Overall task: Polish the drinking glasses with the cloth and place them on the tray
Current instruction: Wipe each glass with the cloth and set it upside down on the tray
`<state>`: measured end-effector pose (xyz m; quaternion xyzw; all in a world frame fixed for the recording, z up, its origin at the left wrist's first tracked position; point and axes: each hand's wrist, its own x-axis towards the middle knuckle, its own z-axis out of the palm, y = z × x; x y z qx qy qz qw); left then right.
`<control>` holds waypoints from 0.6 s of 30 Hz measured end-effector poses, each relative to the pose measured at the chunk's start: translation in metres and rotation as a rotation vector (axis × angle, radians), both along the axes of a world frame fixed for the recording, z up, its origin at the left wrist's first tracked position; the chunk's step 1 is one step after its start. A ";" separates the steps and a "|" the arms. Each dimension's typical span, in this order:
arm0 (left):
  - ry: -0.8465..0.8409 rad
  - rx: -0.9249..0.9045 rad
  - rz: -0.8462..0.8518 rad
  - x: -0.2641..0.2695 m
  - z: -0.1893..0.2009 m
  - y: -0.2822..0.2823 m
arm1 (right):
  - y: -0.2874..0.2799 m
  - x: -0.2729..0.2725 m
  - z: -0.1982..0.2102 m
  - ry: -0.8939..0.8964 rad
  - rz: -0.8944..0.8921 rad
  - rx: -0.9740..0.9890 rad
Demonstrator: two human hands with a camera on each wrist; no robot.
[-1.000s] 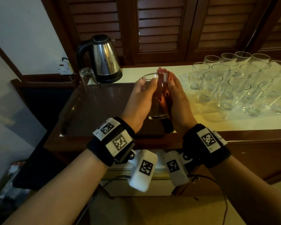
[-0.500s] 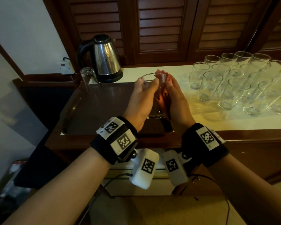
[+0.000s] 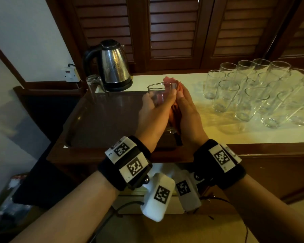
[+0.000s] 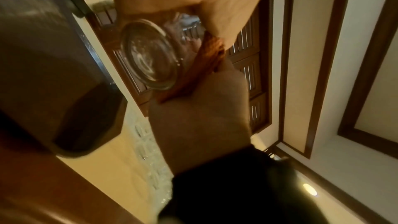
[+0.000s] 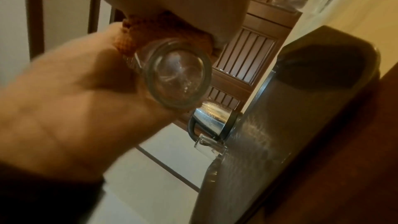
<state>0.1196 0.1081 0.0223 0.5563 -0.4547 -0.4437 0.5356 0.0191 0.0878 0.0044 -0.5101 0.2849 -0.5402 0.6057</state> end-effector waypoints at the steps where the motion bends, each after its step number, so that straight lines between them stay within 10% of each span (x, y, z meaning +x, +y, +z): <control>1: 0.010 -0.006 -0.016 0.001 0.000 0.000 | 0.002 -0.002 0.001 -0.004 0.010 0.029; 18: 0.077 -0.033 -0.016 -0.001 -0.001 -0.003 | 0.007 -0.009 -0.001 -0.057 0.077 0.212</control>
